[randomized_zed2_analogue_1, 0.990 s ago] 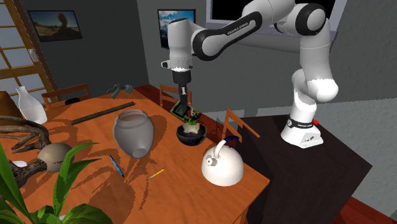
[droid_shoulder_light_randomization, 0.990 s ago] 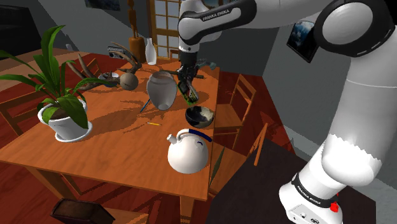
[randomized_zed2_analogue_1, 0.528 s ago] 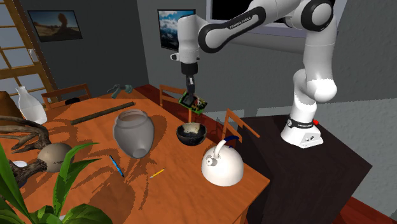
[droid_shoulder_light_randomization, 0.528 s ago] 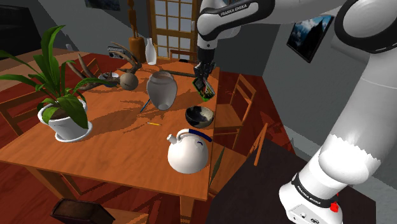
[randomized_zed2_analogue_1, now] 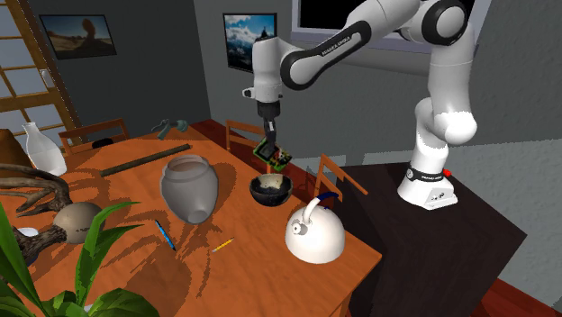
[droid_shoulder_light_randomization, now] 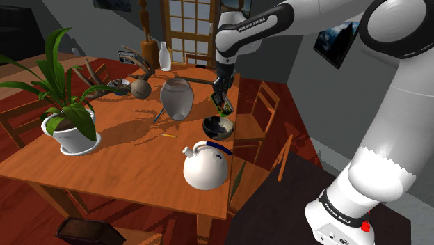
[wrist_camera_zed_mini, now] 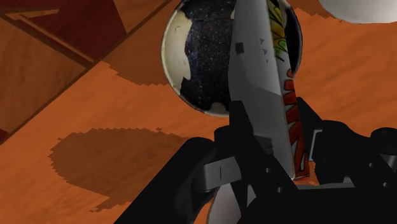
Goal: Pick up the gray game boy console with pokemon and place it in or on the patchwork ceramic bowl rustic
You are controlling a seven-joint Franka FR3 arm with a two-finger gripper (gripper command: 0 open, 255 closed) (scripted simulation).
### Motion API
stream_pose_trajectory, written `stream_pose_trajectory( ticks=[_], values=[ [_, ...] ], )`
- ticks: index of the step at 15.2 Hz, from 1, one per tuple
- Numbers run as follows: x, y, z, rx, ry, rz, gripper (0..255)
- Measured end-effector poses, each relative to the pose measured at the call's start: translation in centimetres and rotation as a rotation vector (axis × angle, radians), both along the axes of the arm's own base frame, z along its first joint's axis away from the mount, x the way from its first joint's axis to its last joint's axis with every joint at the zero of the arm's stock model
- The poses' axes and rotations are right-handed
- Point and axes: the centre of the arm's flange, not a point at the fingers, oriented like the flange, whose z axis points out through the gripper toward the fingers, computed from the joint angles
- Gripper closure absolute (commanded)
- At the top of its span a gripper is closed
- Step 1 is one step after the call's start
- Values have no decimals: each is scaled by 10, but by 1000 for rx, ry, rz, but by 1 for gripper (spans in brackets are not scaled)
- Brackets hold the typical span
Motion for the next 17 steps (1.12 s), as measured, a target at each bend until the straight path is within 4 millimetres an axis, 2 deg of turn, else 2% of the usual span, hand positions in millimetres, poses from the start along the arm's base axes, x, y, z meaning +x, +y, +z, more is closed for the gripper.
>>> stream_pose_trajectory(
  ticks=[11,17],
  values=[
    [-1,1,-56,0,0,0,255],
    [-1,1,-60,0,0,0,255]
  ],
)
